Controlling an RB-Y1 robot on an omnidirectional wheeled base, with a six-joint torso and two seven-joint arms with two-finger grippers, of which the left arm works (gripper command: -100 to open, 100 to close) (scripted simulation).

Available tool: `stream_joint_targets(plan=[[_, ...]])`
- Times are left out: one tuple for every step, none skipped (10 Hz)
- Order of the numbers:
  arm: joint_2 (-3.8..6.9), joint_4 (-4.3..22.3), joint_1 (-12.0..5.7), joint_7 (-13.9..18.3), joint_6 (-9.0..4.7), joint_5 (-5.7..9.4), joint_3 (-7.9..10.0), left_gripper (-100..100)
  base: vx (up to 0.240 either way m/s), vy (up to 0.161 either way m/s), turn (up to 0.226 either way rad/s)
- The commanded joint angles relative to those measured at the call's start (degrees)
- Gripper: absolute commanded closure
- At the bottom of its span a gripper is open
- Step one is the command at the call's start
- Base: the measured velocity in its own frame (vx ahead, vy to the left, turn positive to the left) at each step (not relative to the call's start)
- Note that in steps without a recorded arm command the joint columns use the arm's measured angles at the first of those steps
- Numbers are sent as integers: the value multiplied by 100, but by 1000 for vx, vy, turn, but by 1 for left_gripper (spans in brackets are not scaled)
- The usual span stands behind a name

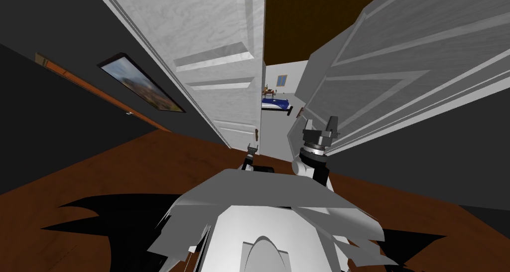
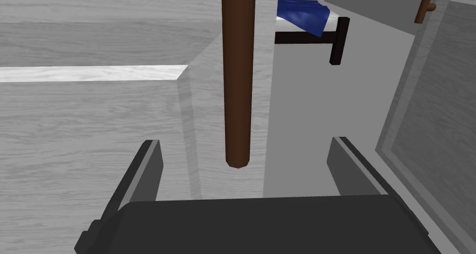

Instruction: Push the door open

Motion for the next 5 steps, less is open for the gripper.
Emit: stream_joint_targets(plan=[[167,22,-17,0,0,10,20,-100,117,-26,-28],[220,34,-26,-1,0,16,31,-100,197,-44,-27],[256,48,-37,-1,0,22,44,-100,213,-39,-21],[271,62,-47,-1,0,29,57,-100,199,-35,-21],[260,76,-58,-1,0,35,70,-100,186,-35,-21]])
